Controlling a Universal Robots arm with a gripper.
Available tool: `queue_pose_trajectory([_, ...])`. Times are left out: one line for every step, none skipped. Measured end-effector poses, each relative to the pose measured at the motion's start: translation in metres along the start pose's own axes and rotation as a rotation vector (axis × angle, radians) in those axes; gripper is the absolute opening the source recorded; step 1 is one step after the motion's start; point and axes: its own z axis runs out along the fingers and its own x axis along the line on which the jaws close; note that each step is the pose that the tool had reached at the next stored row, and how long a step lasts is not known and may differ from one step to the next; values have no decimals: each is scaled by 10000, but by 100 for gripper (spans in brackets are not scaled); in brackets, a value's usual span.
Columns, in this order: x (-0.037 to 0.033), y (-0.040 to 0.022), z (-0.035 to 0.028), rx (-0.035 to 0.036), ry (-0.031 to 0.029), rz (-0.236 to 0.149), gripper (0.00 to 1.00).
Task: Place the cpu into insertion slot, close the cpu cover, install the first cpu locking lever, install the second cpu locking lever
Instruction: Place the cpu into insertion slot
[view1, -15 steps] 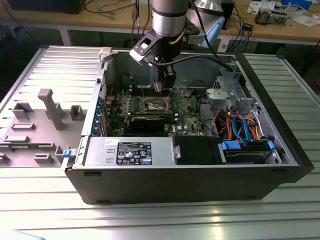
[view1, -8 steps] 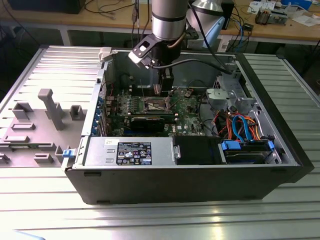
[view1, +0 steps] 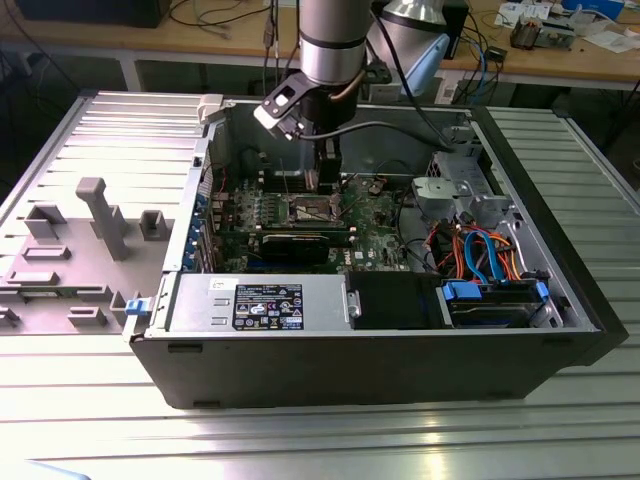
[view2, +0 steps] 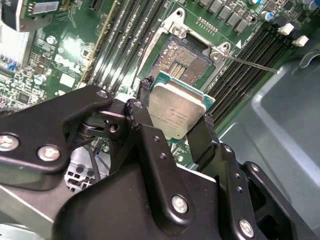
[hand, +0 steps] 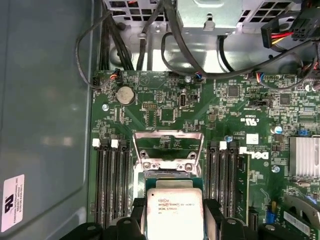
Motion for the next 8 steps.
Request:
queue_pose_trajectory([8, -4, 13, -1, 1, 2, 55])
queue_pose_trajectory([14, -9, 27, 1, -1, 2, 55])
queue_pose_trajectory([18, -14, 57, 0, 0, 3, 55])
queue_pose_trajectory([19, -21, 79, 1, -1, 5, 55])
queue_pose_trajectory([19, -25, 96, 0, 0, 6, 55])
queue_pose_trajectory([18, -30, 119, 1, -1, 10, 55])
queue_pose_trajectory([19, -33, 138, 2, -44, 11, 55])
queue_pose_trajectory([26, -36, 168, 6, -171, 13, 55])
